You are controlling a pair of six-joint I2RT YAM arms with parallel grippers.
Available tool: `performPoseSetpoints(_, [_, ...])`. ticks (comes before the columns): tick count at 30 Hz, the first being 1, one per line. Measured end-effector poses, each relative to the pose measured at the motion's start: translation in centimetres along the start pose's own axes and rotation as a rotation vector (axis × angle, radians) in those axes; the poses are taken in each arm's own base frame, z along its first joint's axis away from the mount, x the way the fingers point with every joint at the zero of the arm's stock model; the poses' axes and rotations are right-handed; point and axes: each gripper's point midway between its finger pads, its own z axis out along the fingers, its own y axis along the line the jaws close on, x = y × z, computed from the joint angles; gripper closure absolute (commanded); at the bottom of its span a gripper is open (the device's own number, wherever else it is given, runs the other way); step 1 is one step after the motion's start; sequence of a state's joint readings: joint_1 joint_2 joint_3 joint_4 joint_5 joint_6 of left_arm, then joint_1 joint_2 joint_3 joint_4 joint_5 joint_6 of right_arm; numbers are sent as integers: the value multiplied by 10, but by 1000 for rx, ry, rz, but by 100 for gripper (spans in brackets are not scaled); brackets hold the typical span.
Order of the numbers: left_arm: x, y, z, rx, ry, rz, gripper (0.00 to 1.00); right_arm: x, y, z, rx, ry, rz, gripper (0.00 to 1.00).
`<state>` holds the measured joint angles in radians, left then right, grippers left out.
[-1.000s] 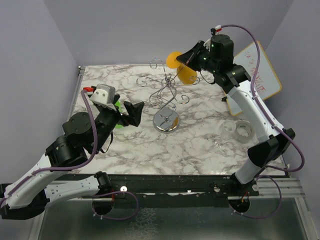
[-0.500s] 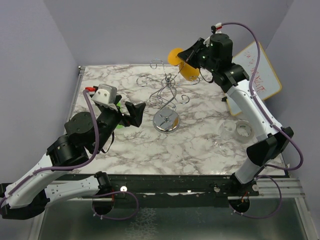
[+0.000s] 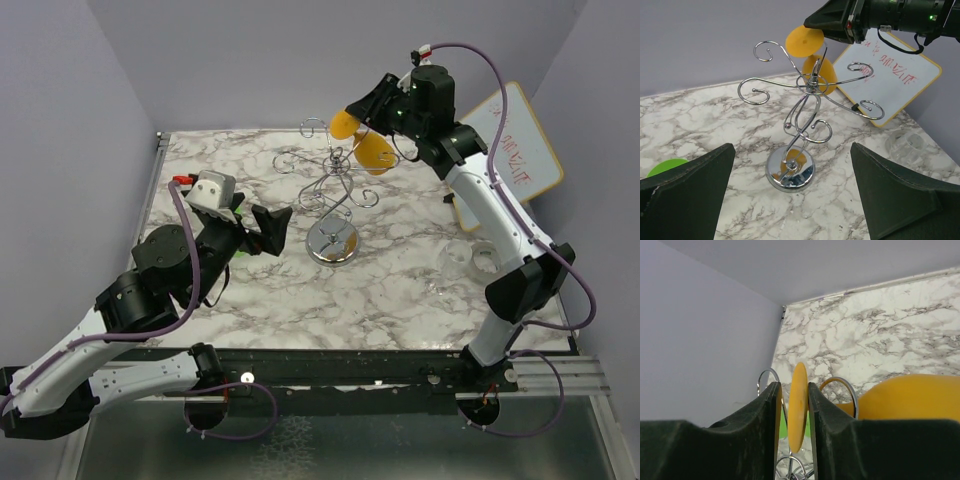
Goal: Place the wine glass upside down on the wine glass rack
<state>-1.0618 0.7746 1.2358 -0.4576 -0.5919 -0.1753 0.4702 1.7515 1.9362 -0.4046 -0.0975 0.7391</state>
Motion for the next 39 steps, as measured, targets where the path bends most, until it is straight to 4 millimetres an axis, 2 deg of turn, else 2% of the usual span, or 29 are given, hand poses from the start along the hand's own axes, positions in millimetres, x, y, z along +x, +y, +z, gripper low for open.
performPoseSetpoints(9, [-1,2,-4,2,-8,-14,1,2,-1,-7,7,4,-5,46])
performPoseSetpoints(17, [0,4,-7,3,-12,-17,1,3,-12,-20,79,13,-3,44])
performPoseSetpoints(22, [-1,5,-10,8,-17,-25,1,-2,-8,-35,85,2,-7,39])
performPoseSetpoints(25, [-2,5,-12,16,-22,-33,1,-10,0,-55,64,-21,-22,35])
performPoseSetpoints(31, [-3,3,-19,48,-31,-60,1,-19,7,-116,56,-84,-63,32])
performPoseSetpoints(34, [-3,-1,-20,68,-28,-74,1,-16,-8,-151,122,-112,-83,32])
performPoseSetpoints(39, [0,-4,-23,94,-22,-94,1,8,-56,-207,311,-89,-118,37])
